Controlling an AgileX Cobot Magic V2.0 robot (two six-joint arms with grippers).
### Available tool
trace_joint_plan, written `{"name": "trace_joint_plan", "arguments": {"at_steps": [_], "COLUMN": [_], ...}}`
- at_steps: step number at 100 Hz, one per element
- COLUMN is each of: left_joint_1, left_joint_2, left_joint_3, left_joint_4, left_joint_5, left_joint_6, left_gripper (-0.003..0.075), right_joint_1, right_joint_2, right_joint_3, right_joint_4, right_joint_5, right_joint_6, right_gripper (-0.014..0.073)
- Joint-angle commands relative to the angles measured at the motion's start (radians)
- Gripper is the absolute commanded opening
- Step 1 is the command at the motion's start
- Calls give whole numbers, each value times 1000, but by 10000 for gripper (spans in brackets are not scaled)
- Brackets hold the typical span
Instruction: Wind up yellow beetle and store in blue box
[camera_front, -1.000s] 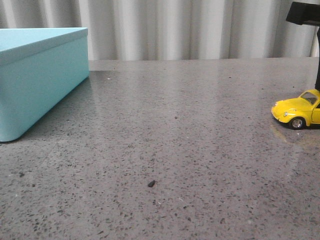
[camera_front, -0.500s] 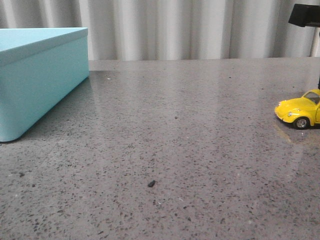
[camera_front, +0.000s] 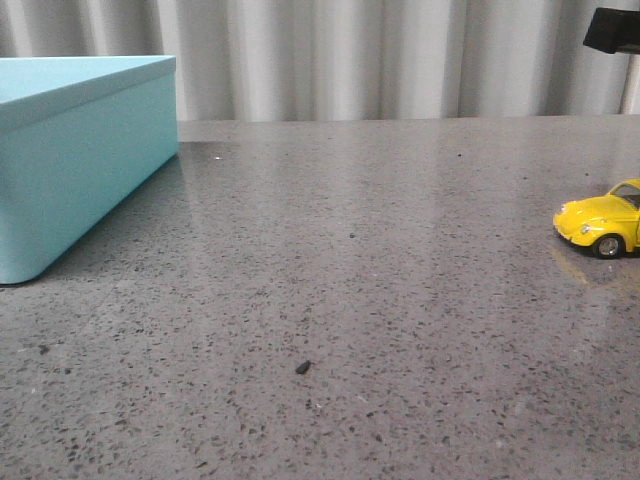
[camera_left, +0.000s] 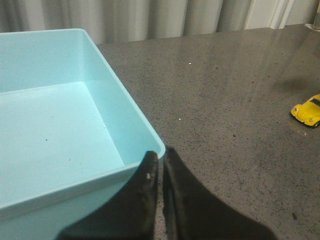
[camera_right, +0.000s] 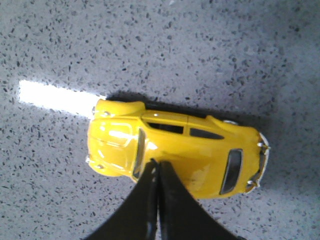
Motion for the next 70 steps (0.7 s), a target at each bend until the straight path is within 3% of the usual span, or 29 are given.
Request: {"name": "trace_joint_plan", "arguments": {"at_steps": [1, 24, 47, 70], "left_joint_1": [-8, -8, -8, -8], "left_joint_2": [12, 12, 12, 12], "left_joint_3": [-36, -36, -36, -36], "left_joint_4": [-11, -11, -11, -11], "left_joint_5": [-59, -59, -59, -59], "left_joint_6": [2, 2, 2, 2], "left_gripper": [-21, -21, -21, -21], "right_joint_1": [-28, -115, -142, -104], "right_joint_2": [2, -2, -14, -146], "right_joint_3": [35, 68, 68, 47], "right_joint_4": [-73, -178, -182, -40], "right_joint_5": [-19, -3, -32, -261], "right_joint_6": [-1, 57, 59, 12], "right_gripper": [-41, -41, -41, -41]}}
